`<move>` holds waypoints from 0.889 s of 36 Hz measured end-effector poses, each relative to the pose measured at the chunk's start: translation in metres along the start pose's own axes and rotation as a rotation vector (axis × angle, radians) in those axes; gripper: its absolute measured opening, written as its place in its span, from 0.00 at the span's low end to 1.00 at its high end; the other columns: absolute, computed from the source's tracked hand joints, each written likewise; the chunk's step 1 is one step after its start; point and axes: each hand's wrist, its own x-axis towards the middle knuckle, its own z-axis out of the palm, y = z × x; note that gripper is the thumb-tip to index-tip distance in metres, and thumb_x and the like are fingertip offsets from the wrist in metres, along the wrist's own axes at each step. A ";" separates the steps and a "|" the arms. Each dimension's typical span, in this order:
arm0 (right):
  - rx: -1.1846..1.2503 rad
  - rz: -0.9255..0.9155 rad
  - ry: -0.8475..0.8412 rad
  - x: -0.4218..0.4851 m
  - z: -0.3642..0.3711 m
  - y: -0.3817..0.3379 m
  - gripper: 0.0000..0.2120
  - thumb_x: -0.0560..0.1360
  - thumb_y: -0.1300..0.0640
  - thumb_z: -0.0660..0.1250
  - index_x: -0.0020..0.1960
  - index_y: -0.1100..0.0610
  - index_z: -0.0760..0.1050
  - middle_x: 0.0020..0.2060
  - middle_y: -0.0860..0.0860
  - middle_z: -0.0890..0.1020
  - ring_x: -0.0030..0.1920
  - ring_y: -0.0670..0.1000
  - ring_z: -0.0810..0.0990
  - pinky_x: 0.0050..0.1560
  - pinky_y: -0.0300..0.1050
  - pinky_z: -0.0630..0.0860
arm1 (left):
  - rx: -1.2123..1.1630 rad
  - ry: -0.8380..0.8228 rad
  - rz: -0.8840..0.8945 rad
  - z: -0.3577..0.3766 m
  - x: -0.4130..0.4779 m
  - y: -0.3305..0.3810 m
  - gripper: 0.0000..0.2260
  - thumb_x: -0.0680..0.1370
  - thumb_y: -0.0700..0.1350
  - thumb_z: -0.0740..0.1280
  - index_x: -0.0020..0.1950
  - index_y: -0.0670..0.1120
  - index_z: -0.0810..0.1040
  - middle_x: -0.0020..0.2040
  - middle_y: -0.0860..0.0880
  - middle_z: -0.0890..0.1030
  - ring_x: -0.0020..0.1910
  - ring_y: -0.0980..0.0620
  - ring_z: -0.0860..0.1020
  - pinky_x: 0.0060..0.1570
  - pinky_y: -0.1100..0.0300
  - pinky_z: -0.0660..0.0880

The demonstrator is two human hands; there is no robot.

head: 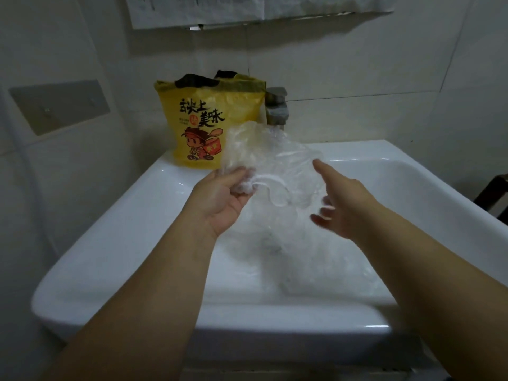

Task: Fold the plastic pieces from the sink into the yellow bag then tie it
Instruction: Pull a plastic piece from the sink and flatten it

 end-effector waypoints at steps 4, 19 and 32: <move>0.005 0.206 -0.352 -0.007 0.010 0.007 0.35 0.74 0.37 0.65 0.66 0.65 0.69 0.46 0.59 0.77 0.40 0.54 0.77 0.35 0.45 0.80 | -0.024 -0.120 -0.006 0.006 -0.006 -0.002 0.10 0.78 0.30 0.60 0.51 0.42 0.77 0.40 0.45 0.83 0.40 0.54 0.82 0.45 0.61 0.78; 0.816 0.014 -0.386 0.001 0.004 -0.008 0.12 0.80 0.64 0.59 0.62 0.64 0.72 0.63 0.60 0.77 0.64 0.57 0.76 0.68 0.53 0.69 | 0.038 -0.248 -0.144 0.010 -0.012 0.000 0.07 0.68 0.43 0.72 0.44 0.45 0.84 0.46 0.46 0.82 0.45 0.49 0.79 0.35 0.62 0.72; 0.732 -0.177 -0.384 0.000 0.003 -0.008 0.19 0.74 0.75 0.58 0.60 0.61 0.74 0.49 0.56 0.83 0.43 0.51 0.83 0.42 0.38 0.81 | -0.234 -0.151 -0.073 -0.002 -0.002 0.009 0.11 0.79 0.41 0.59 0.45 0.44 0.82 0.48 0.45 0.84 0.53 0.48 0.81 0.62 0.54 0.70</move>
